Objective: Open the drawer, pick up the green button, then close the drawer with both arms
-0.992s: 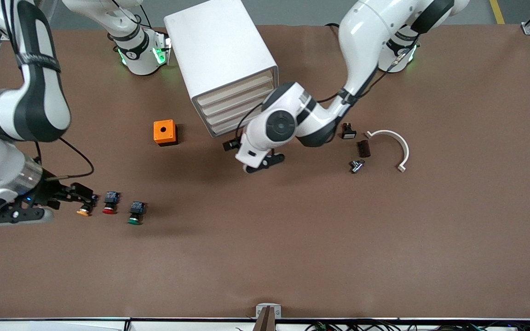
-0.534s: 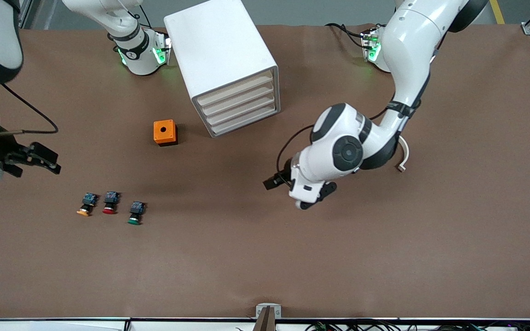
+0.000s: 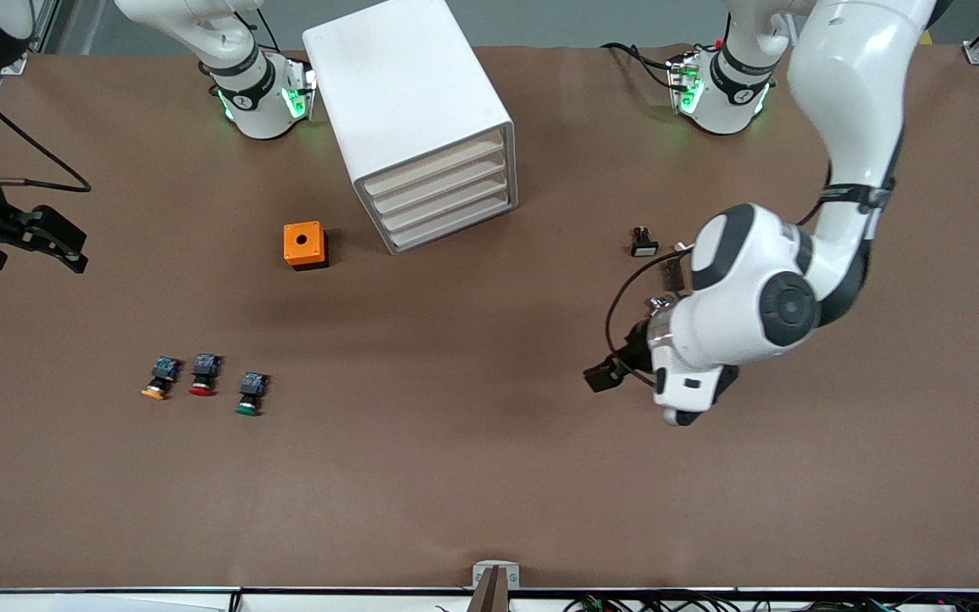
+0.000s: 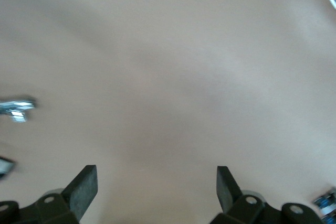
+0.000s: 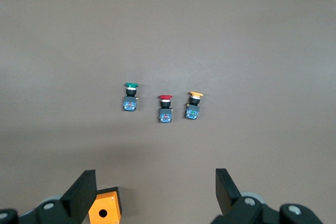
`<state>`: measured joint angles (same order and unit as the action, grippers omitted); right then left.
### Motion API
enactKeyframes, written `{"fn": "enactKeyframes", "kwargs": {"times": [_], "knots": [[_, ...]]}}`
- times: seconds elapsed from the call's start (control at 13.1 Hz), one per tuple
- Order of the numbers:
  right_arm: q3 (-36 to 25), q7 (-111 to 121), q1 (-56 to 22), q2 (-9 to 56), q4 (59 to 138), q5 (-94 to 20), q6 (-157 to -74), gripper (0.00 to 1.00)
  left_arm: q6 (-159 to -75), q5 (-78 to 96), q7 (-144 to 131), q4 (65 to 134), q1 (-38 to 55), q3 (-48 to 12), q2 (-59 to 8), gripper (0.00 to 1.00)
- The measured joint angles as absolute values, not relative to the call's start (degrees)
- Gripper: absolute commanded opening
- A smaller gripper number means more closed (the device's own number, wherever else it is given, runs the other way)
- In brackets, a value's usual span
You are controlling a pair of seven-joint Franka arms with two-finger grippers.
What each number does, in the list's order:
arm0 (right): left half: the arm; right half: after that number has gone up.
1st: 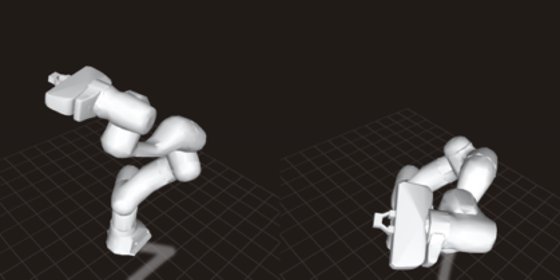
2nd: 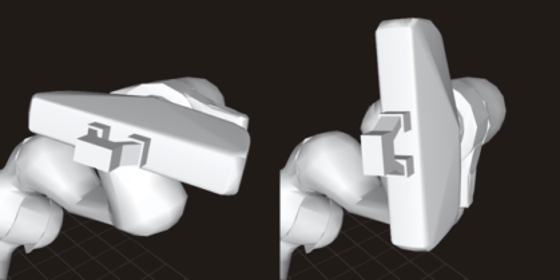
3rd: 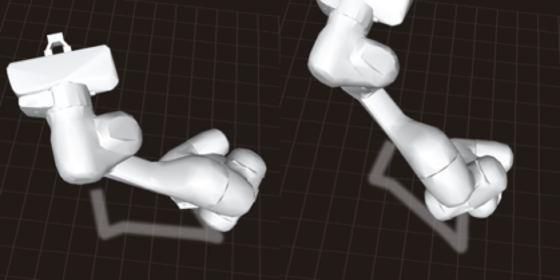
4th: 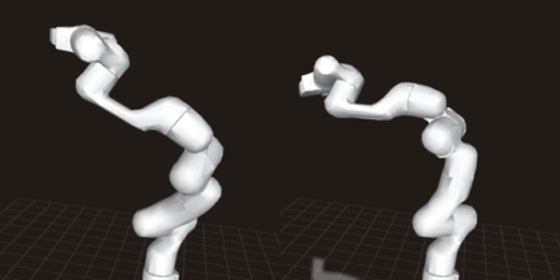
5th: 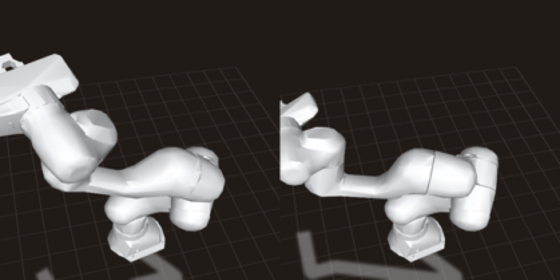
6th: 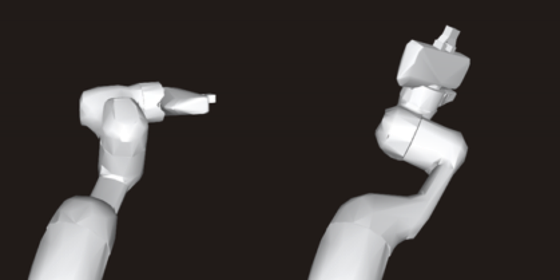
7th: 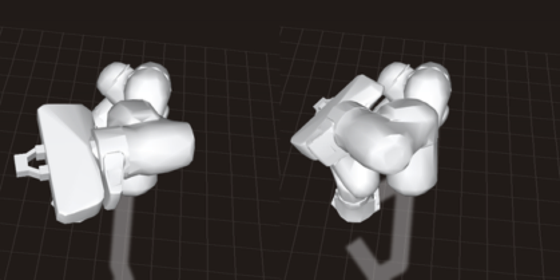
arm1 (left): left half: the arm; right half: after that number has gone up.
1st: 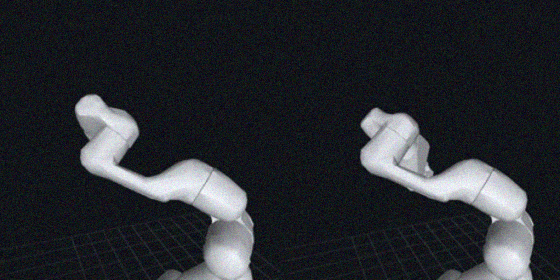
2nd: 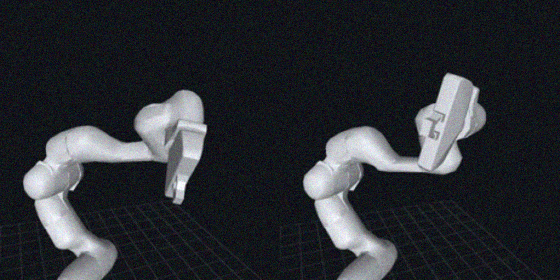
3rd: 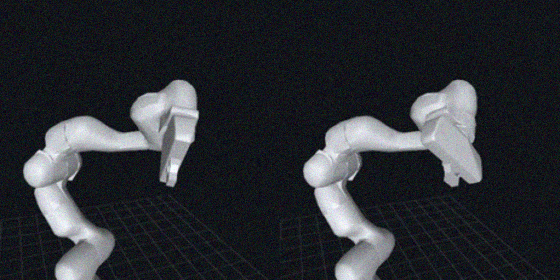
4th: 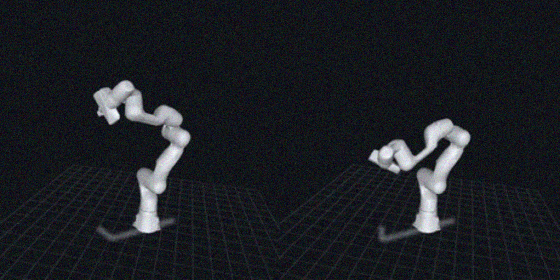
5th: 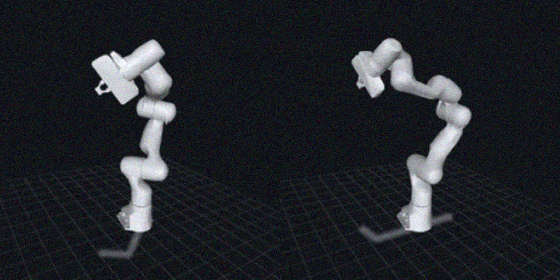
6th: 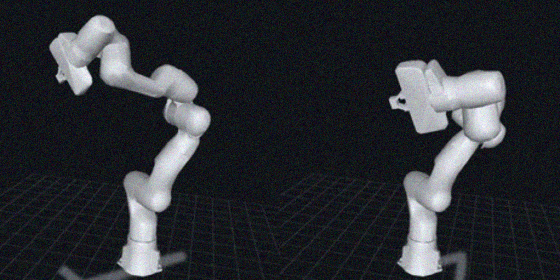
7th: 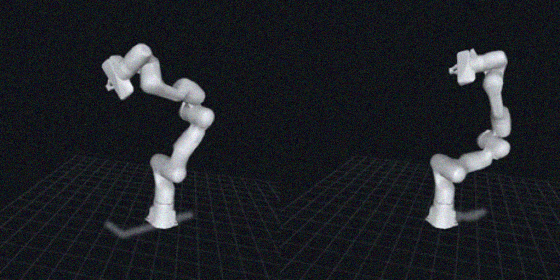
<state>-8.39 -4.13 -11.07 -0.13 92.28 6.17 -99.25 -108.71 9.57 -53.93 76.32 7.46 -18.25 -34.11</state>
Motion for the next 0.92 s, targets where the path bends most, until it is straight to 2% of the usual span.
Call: {"fn": "enactKeyframes", "kwargs": {"times": [0.31,0.46,0.69,0.92], "knots": [[-9.6,2.38,-9.8,-0.17,92.39,5.24,-99.35,1.0,-95.47,6.21,-34.49,76.42,0.2,-18.28,-29.15,1.0],[-9.54,1.52,-9.69,-0.35,92.19,4.31,-98.81,1.0,-92.77,3.81,-25.16,76.89,-3.91,-18.31,-26.48,1.0],[-9.4,-3.19,-9.7,-0.87,92.16,3.11,-95.53,1.0,-92.43,2.43,-15.49,81.48,-8.94,-18.33,-21.71,1.0],[-9.37,-3.49,-9.7,-1.77,92.14,2.9,-95.5,1.0,-100.19,1.46,-10.69,93.3,-11.18,-18.38,-14.15,1.0]]}}
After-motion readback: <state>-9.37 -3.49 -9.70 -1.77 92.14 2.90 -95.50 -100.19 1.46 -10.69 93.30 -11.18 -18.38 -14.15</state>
